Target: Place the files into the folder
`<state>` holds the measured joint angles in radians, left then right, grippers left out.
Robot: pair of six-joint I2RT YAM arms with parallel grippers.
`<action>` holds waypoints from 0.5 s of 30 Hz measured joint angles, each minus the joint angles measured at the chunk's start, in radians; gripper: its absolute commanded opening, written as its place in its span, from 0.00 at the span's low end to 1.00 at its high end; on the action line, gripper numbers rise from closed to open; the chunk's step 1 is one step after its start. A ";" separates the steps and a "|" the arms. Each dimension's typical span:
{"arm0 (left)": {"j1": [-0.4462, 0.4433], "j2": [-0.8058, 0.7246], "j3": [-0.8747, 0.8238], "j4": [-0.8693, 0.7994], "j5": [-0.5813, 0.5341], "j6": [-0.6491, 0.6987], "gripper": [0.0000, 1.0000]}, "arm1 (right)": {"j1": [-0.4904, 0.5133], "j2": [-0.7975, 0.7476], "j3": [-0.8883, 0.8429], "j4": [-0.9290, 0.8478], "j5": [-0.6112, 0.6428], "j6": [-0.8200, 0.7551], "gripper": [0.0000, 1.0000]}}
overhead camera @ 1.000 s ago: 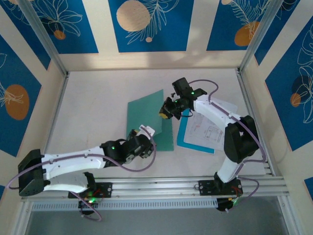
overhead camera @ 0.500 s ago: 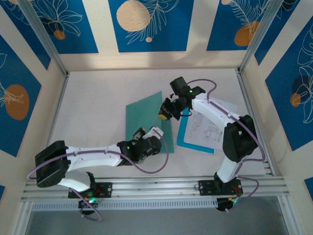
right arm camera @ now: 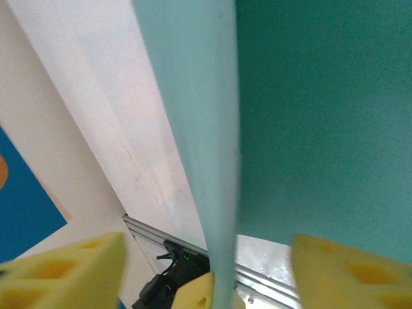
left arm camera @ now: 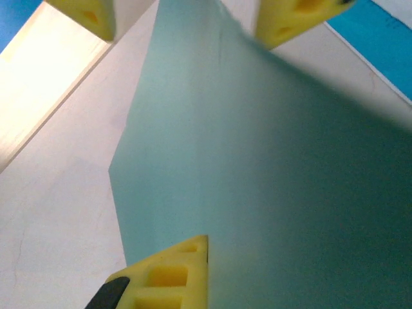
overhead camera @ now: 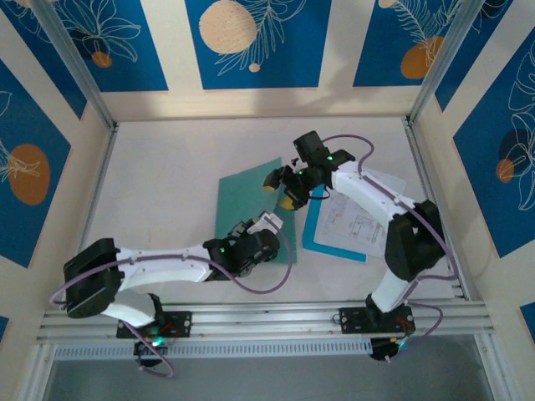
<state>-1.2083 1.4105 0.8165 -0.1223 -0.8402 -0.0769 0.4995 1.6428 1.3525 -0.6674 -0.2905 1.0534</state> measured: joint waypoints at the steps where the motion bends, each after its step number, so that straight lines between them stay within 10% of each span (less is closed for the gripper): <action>1: 0.000 -0.015 -0.007 0.005 0.002 -0.004 0.00 | -0.003 -0.037 -0.016 0.006 0.011 -0.002 0.86; 7: 0.000 -0.091 -0.061 0.031 0.017 -0.066 0.00 | -0.034 -0.339 -0.190 0.099 0.109 0.033 0.79; 15: 0.000 -0.183 -0.122 0.042 0.035 -0.159 0.00 | 0.013 -0.358 -0.491 0.211 0.196 0.130 0.16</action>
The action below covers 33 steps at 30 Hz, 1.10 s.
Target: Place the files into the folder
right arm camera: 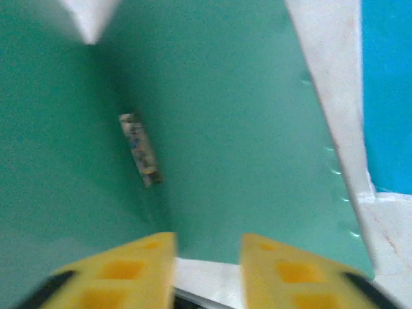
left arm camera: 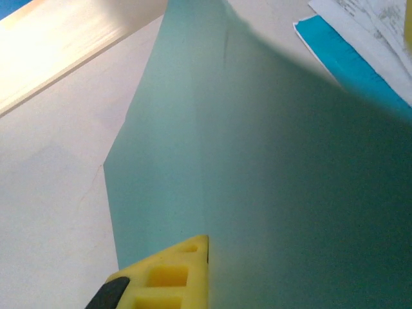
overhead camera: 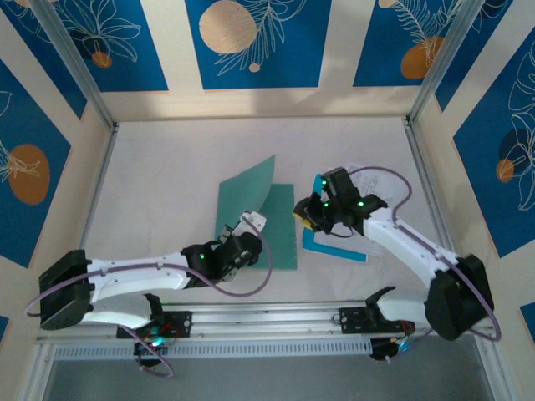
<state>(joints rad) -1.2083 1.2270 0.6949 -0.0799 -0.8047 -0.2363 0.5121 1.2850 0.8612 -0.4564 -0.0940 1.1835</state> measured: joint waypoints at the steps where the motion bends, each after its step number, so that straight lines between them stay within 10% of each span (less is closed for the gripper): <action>1: 0.000 -0.014 -0.009 0.004 0.001 -0.010 0.00 | 0.012 0.041 0.001 0.016 0.001 0.002 0.12; 15: 0.011 -0.182 -0.112 0.035 0.018 -0.150 0.00 | 0.166 0.606 0.263 0.123 -0.023 0.023 0.00; 26: 0.078 -0.431 -0.107 -0.287 -0.081 -0.499 0.06 | 0.154 0.649 0.311 0.075 -0.054 0.015 0.00; 33: 0.148 -0.615 -0.134 -0.604 -0.085 -0.784 0.35 | 0.146 0.649 0.310 0.074 -0.068 0.011 0.00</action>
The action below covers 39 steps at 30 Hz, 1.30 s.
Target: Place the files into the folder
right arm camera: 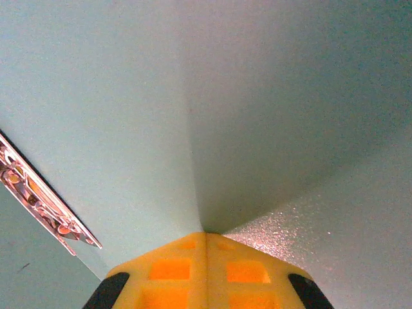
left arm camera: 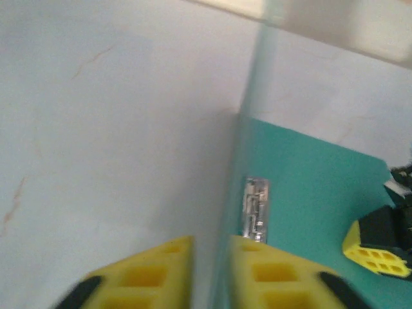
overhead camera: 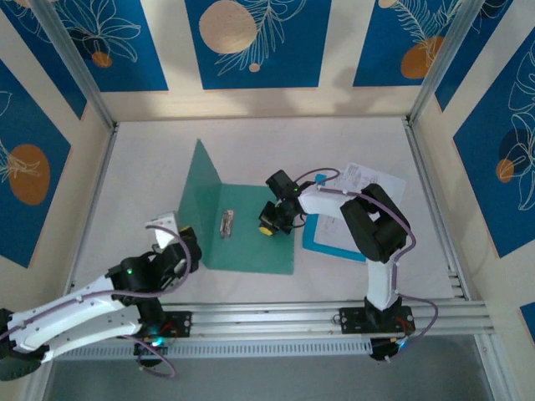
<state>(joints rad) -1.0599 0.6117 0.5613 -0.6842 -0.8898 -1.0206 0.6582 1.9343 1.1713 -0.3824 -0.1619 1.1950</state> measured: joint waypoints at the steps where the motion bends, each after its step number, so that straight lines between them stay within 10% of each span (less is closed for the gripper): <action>1: 0.003 -0.021 -0.008 -0.030 0.006 -0.037 0.36 | 0.000 0.000 0.000 0.000 -0.002 0.000 0.00; 13: 0.072 -0.293 -0.119 -0.327 0.094 -0.386 0.52 | -0.006 0.005 -0.001 0.001 -0.019 -0.016 0.00; 19: 0.240 -0.262 -0.120 -0.325 0.294 -0.378 0.62 | -0.010 0.007 0.000 0.001 -0.028 -0.024 0.00; 25: 0.344 -0.156 -0.048 -0.300 0.533 -0.331 0.57 | -0.011 0.016 0.018 -0.022 -0.029 -0.040 0.00; 33: 0.352 0.268 0.489 -0.220 0.681 -0.050 0.57 | -0.011 0.042 0.071 -0.090 -0.025 -0.074 0.00; 39: 0.492 0.593 0.459 -0.069 0.821 0.138 0.42 | -0.023 0.060 0.101 -0.129 -0.030 -0.108 0.00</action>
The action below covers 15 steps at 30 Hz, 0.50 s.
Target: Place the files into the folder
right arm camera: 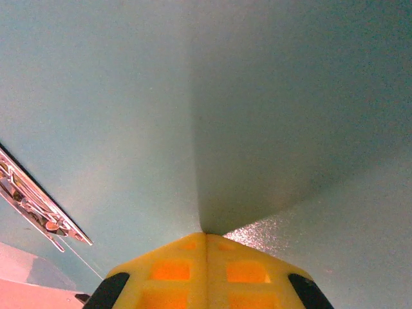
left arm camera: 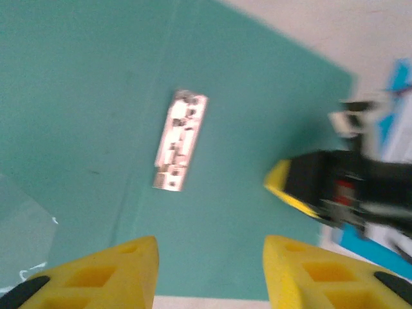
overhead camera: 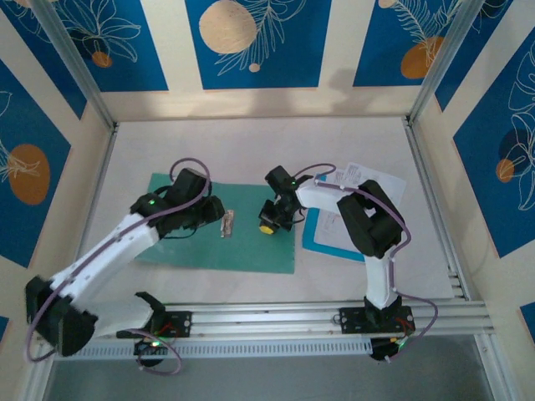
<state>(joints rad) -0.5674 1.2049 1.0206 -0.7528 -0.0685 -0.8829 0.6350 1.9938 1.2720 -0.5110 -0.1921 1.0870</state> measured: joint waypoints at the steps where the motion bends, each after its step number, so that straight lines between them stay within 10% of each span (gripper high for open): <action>1: 0.030 0.032 -0.026 0.019 0.019 0.020 0.40 | -0.004 0.006 0.011 -0.010 -0.002 -0.009 0.00; 15: 0.107 0.223 -0.273 0.312 0.129 0.116 0.32 | -0.064 0.030 0.037 -0.037 -0.039 -0.077 0.00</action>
<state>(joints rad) -0.4603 1.4281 0.7479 -0.4408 0.0605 -0.7670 0.5713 2.0235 1.3090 -0.5480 -0.2306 1.0103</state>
